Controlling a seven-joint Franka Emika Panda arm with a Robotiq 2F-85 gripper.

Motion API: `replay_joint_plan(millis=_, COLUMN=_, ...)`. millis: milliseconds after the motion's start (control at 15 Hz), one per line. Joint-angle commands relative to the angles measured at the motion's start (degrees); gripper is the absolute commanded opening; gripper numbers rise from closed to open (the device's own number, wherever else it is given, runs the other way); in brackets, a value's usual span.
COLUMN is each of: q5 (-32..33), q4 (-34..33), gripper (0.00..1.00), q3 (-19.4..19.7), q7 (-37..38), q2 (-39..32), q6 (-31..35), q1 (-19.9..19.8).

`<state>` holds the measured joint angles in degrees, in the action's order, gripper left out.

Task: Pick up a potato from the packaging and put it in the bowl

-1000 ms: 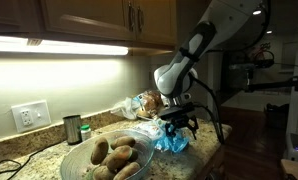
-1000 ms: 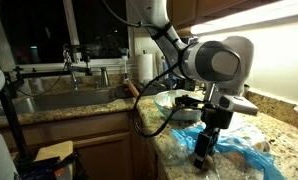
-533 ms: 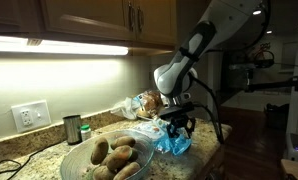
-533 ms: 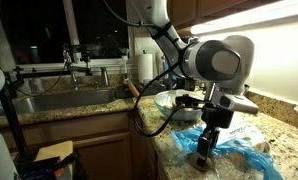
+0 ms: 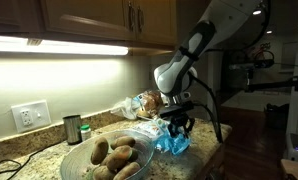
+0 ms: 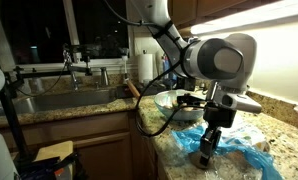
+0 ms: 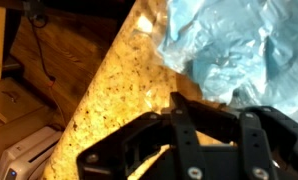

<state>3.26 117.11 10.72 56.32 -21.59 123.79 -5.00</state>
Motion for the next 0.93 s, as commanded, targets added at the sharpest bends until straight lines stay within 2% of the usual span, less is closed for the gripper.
replay_joint_plan(millis=0, q5=-0.1, q4=0.8, gripper=0.08, q3=0.6, q7=0.6, q2=0.4, q6=0.6, q1=0.7)
replay_joint_plan(millis=867, q5=1.0, q4=2.4, gripper=0.07, q3=1.7, q7=2.4, q2=3.4, q6=2.3, q1=0.9)
